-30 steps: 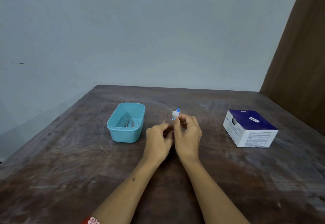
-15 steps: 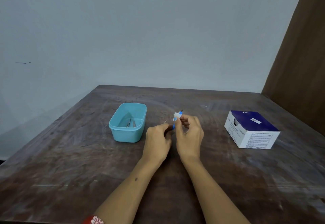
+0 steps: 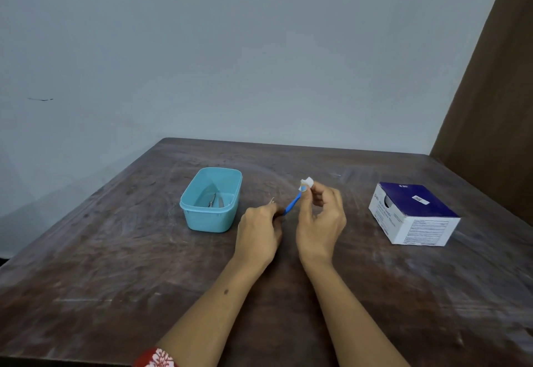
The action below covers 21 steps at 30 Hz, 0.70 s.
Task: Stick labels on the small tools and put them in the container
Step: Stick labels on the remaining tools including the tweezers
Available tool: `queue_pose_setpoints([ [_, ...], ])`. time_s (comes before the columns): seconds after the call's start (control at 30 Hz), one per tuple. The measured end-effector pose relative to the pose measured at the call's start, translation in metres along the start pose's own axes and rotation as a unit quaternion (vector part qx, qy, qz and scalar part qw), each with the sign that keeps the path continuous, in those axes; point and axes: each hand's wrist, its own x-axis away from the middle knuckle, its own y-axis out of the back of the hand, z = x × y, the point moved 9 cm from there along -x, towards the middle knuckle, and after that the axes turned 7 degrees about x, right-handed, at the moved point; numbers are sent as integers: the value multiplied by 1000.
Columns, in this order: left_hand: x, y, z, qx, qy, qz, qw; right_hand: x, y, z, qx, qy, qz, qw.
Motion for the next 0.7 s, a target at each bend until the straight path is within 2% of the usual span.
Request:
queue_pose_setpoints([
  [0.27, 0, 4, 1, -1, -3, -12, 1000, 1, -14, -11, 15, -23, 54, 998],
  [0.43, 2, 2, -5, 16, -16, -11, 1000, -1, 0, -5, -13, -23, -7, 1000],
  [0.5, 2, 4, -5, 16, -21, -18, 999, -1, -1, -7, -10, -30, -4, 999],
  [0.7, 1, 14, -5, 71, -21, -61, 995, 5, -26, -12, 30, -19, 117, 993],
])
